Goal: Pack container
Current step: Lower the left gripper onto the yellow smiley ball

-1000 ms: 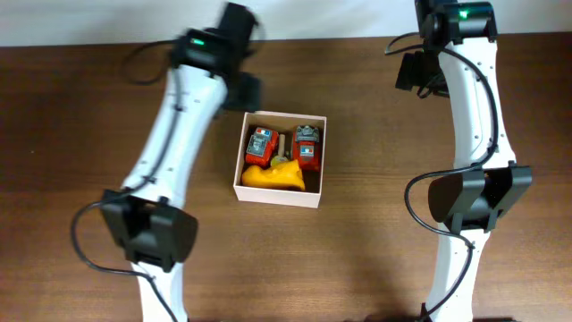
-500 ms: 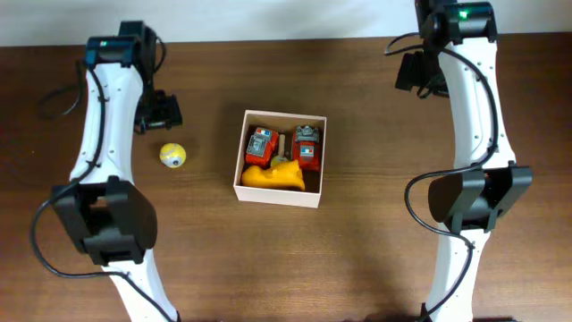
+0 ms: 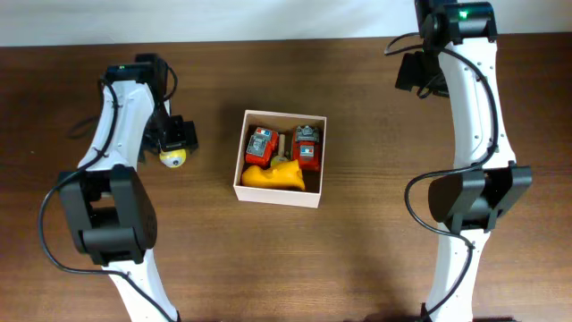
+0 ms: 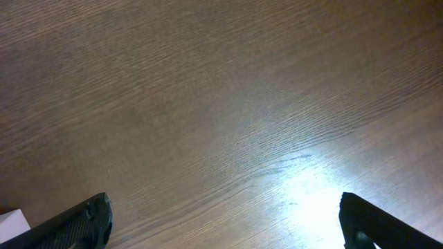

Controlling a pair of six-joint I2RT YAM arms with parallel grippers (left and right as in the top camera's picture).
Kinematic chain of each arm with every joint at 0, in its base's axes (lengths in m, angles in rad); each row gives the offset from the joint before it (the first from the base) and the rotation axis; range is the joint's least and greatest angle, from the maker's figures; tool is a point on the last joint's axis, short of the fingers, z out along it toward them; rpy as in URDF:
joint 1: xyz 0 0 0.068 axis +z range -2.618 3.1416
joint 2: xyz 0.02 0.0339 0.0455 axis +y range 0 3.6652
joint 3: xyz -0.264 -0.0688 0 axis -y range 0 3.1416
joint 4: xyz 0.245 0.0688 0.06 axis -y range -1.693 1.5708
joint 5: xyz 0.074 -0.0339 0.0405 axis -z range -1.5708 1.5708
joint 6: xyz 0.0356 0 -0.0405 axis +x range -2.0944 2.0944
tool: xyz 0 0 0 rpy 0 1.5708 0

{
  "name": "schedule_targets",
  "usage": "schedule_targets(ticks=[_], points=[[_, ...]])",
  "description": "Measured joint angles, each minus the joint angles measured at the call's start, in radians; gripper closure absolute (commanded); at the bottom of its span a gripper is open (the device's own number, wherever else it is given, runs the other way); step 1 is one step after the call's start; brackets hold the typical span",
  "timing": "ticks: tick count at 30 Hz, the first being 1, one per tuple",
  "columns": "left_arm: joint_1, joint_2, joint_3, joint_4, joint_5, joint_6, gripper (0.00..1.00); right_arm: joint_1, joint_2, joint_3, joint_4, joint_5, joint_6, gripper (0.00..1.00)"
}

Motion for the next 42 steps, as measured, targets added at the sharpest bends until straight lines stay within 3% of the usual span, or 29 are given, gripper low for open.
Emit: schedule_targets(ticks=[12, 15, 30, 33, 36, 42], points=[[0.000, 0.000, -0.101, 0.174, 0.026, 0.039, 0.01, 0.000, 0.000, 0.000, 0.000, 0.000, 0.000, 0.01], [0.000, 0.000, -0.114, 0.204, 0.030, 0.045, 0.08, 0.000, 0.000, 0.000, 0.000, 0.000, 0.000, 0.01], [0.000, 0.066, -0.128, 0.236, 0.030, 0.052, 0.11, 0.000, 0.000, 0.000, 0.000, 0.000, 0.000, 0.01], [0.000, 0.071, -0.133, 0.243, 0.030, 0.056, 0.18, 0.000, 0.000, 0.000, 0.000, 0.000, 0.000, 0.01], [0.001, 0.071, -0.133, 0.251, 0.030, 0.067, 0.33, 0.000, 0.000, 0.000, 0.000, 0.000, 0.000, 0.01], [0.001, 0.071, -0.133, 0.257, 0.031, 0.077, 0.48, 0.000, 0.000, 0.000, 0.000, 0.000, 0.000, 0.01]])
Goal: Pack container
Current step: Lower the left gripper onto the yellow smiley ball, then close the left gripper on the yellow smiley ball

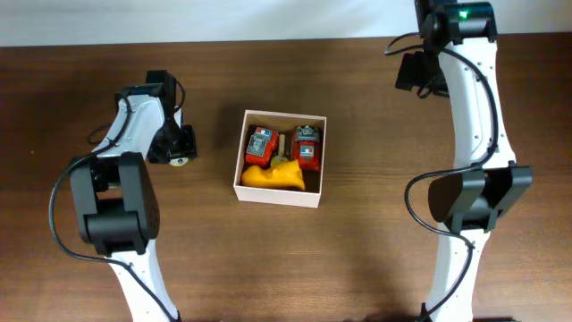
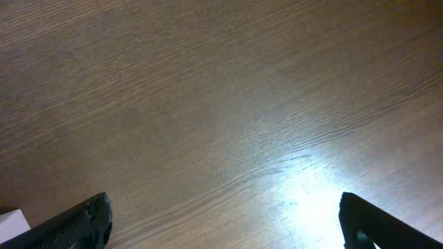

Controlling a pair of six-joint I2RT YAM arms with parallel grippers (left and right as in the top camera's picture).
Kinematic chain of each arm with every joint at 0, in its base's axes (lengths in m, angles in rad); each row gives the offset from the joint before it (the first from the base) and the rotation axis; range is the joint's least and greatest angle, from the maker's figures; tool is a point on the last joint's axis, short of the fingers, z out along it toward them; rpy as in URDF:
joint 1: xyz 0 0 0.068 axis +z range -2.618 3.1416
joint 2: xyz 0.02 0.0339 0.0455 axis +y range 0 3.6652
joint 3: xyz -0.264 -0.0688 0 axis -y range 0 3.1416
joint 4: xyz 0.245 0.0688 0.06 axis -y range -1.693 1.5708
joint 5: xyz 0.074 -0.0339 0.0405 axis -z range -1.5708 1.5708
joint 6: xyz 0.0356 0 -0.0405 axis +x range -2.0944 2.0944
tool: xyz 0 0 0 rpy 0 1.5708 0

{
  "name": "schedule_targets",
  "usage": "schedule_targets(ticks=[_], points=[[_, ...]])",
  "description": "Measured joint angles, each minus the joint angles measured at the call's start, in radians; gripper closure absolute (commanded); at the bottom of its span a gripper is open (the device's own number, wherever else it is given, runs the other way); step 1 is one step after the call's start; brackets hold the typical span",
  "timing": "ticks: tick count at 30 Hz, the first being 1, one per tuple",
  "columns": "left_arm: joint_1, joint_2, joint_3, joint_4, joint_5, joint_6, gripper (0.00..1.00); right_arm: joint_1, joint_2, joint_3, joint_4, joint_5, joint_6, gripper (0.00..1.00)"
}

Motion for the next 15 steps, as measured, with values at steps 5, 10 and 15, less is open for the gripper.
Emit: schedule_targets(ticks=[5, 10, 15], points=[[0.000, 0.000, 0.000, 0.000, 0.000, 0.001, 0.50, 0.000, 0.000, 0.000, 0.000, 0.000, 0.000, 0.01], [0.000, 0.000, 0.000, -0.001, 0.000, 0.001, 0.55, 0.000, 0.000, 0.000, 0.000, 0.000, 0.001, 0.01], [0.000, 0.000, 0.000, -0.008, 0.000, 0.001, 0.59, 0.000, 0.000, 0.000, 0.000, 0.000, 0.000, 0.01]])
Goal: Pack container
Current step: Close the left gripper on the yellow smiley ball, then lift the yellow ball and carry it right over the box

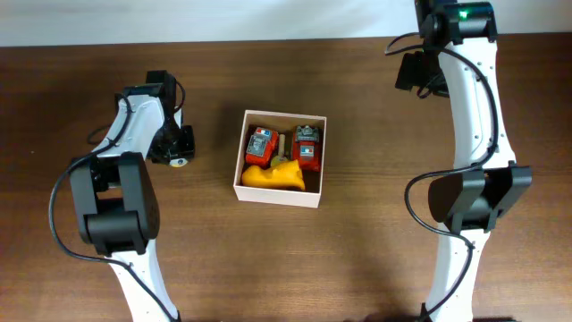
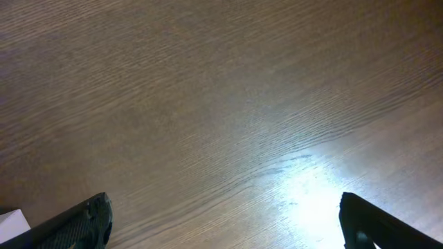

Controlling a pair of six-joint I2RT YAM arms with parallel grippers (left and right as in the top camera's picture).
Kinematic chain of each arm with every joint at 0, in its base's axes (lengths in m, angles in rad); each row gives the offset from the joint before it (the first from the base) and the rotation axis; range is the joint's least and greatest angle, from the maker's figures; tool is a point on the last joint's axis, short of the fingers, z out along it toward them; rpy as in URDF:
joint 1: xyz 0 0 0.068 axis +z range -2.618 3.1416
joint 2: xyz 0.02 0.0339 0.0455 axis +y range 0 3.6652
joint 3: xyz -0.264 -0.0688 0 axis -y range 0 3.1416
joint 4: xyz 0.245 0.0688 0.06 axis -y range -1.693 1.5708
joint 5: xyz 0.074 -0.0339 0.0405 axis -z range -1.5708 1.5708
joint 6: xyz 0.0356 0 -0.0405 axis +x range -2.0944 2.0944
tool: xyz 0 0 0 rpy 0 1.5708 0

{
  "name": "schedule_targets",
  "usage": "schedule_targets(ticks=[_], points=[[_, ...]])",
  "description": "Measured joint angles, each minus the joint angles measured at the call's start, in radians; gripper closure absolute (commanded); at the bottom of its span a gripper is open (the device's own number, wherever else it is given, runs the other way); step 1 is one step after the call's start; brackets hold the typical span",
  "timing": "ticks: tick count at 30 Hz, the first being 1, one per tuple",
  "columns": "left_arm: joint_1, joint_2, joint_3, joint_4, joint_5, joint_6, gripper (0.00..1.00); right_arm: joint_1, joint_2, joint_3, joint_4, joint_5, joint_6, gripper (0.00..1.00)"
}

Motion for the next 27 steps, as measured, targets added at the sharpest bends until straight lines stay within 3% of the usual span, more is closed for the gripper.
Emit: schedule_targets(ticks=[15, 27], points=[[0.000, 0.000, 0.027, -0.061, 0.000, 0.039, 0.59, 0.000, 0.000, 0.000, 0.000, 0.000, 0.000, 0.01], [-0.006, 0.000, 0.369, -0.296, 0.000, 0.133, 0.59, 0.000, 0.000, 0.000, 0.000, 0.000, 0.000, 0.01]])
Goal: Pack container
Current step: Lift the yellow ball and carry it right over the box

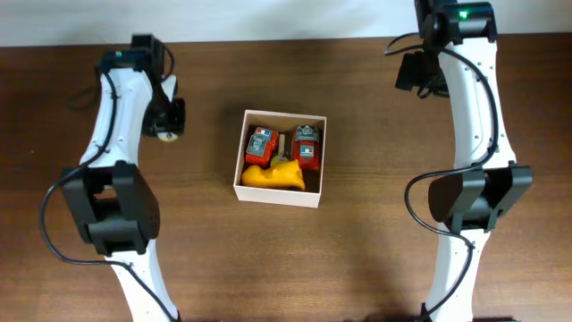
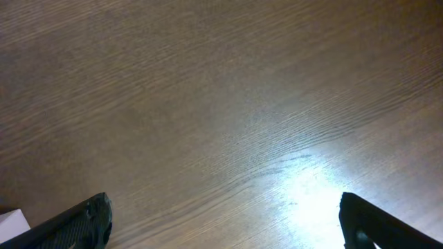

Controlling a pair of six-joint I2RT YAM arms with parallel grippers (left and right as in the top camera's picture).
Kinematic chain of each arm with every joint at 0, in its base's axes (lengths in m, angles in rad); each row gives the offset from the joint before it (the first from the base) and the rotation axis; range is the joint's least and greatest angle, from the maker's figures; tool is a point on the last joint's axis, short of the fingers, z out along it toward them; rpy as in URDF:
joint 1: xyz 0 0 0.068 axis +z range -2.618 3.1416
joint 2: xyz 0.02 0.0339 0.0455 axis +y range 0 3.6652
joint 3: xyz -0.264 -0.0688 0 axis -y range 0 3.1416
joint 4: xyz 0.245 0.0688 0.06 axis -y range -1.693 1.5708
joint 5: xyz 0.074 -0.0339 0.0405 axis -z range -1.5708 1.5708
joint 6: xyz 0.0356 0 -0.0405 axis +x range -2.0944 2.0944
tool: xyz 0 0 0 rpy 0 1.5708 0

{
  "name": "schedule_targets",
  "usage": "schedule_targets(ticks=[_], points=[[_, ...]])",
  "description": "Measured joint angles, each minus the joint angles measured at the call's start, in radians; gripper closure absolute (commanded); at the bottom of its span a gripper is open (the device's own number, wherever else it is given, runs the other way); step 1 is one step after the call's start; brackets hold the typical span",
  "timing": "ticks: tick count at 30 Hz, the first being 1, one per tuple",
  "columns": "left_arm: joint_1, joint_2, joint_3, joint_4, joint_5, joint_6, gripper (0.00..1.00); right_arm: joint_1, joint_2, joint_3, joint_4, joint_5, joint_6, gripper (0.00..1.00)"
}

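A white box (image 1: 315,194) sits mid-table in the overhead view, holding two red toys (image 1: 261,143) (image 1: 307,145) and a yellow toy (image 1: 277,174). Left of the box and further back, my left gripper (image 1: 166,125) is shut on a small yellow-and-white ball (image 1: 166,136). At the far right back of the table, my right gripper (image 2: 225,221) stands open above bare wood. Its dark fingertips (image 2: 83,221) are wide apart with nothing between them.
The brown wooden table (image 1: 375,259) ends at a white wall along the back. Both white arms reach in from the front edge, one on each side of the box. A small white corner (image 2: 10,221) shows at the right wrist view's lower left.
My left gripper has moved back and slightly left, away from the box, and the small ball has gone with it. The right arm and the box's contents are unchanged.
At first my left gripper stood over the ball on the table left of the box. At the two later moments it was down around the ball. Now the ball sits in the gripper further back. My right gripper stayed open and still throughout.
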Motion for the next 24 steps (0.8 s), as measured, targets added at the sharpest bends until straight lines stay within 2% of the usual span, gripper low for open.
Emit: schedule_targets(ticks=[5, 11, 24], points=[[-0.039, 0.000, 0.184, -0.117, 0.000, 0.023, 0.58, 0.000, 0.000, 0.000, 0.000, 0.000, 0.000, 0.01], [-0.141, 0.000, 0.312, -0.191, 0.000, 0.029, 0.58, 0.000, 0.000, 0.000, 0.000, 0.000, 0.001, 0.01], [-0.443, 0.000, 0.333, -0.214, 0.004, 0.055, 0.58, 0.000, 0.000, 0.000, 0.000, 0.000, 0.001, 0.01]])
